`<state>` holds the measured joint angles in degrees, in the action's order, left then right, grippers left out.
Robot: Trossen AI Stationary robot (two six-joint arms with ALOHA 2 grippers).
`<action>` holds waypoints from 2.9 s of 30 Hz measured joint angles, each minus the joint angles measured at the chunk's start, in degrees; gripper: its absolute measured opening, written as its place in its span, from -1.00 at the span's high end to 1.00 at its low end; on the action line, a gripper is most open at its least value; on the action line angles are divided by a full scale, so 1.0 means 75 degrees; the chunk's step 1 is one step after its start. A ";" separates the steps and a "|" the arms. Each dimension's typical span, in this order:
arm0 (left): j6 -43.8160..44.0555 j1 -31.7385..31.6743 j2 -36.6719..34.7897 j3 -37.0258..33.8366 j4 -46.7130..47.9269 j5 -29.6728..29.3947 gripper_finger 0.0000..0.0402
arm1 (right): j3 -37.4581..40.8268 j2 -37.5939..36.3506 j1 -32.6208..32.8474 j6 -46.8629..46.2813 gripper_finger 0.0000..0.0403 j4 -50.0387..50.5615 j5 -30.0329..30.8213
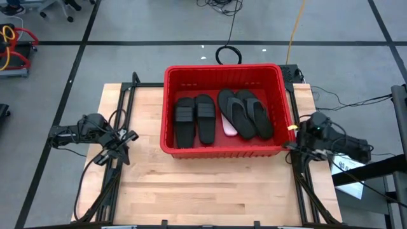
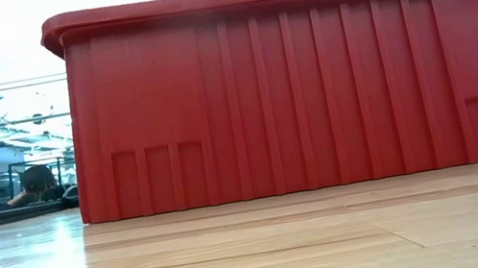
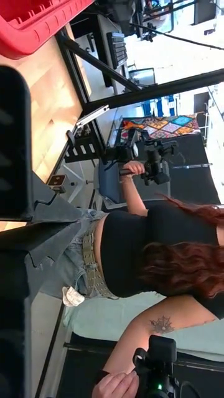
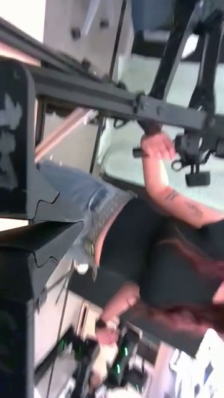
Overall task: Pick and place slides into bin
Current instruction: Return to Home Position
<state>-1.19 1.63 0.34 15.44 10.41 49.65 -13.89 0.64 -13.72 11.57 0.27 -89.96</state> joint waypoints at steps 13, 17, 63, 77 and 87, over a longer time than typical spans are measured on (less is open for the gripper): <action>0.0225 0.0003 0.0000 0.0003 -0.0172 -0.0020 0.96 | 0.0983 0.0003 0.3195 -0.3045 1.00 -0.3021 0.1489; 0.0228 0.0000 0.0000 0.0003 -0.0169 -0.0020 0.96 | 0.0983 0.0005 0.4191 -0.3944 1.00 -0.3028 0.3206; 0.1778 0.1476 0.0001 -0.1979 -0.3212 0.1267 0.96 | 0.1746 0.0026 0.6896 -0.3431 1.00 -0.3808 0.3575; 0.1243 0.1967 0.0003 -0.1979 -0.2928 0.0943 0.96 | 0.1746 0.0026 0.6896 -0.3421 1.00 -0.3823 0.3579; 0.1399 0.1967 0.0003 -0.1979 -0.2931 0.0102 0.96 | 0.1746 0.0026 0.6896 -0.3421 1.00 -0.3823 0.3582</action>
<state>9.30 16.38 0.36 0.60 -11.57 50.41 -0.80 0.84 38.00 -14.09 -28.40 -63.09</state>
